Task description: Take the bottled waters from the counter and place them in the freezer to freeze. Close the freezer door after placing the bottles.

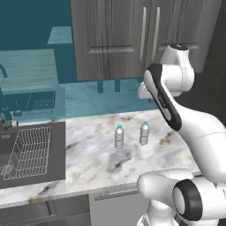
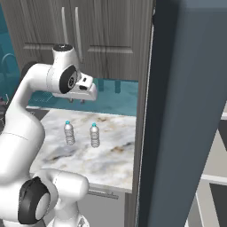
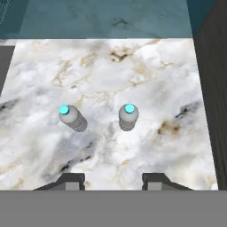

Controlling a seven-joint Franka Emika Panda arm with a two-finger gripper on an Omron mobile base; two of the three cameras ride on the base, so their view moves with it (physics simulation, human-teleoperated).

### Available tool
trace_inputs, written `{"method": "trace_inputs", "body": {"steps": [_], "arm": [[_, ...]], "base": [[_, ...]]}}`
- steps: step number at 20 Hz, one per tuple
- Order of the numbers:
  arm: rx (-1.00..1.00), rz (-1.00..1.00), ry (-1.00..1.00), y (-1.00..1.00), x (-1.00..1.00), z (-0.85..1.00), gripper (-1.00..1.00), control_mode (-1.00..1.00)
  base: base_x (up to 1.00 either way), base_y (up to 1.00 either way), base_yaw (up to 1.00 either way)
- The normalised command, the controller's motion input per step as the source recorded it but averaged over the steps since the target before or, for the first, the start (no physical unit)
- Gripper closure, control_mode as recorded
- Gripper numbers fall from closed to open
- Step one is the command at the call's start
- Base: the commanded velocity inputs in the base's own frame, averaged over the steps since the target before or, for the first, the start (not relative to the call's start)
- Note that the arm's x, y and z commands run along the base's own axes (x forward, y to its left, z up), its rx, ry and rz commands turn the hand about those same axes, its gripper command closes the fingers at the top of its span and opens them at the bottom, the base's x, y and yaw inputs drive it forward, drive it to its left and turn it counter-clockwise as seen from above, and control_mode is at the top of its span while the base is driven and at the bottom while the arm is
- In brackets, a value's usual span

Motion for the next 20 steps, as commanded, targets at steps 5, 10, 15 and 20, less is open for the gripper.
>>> {"method": "trace_inputs", "body": {"steps": [5, 10, 15, 20], "arm": [[0.0, -0.05, -0.01, -0.3, -0.4, -0.07, -1.0, -1.0], [0.0, -0.02, -0.19, -0.38, -0.46, -0.55, -1.0, -1.0], [-0.01, 0.0, -0.03, -0.37, -0.01, -0.37, -1.0, -1.0], [0.0, 0.01, -0.13, -0.05, 0.15, -0.22, -1.0, -1.0]], "base": [[0.0, 0.0, 0.0], [0.0, 0.0, 0.0], [0.0, 0.0, 0.0], [0.0, 0.0, 0.0]]}}
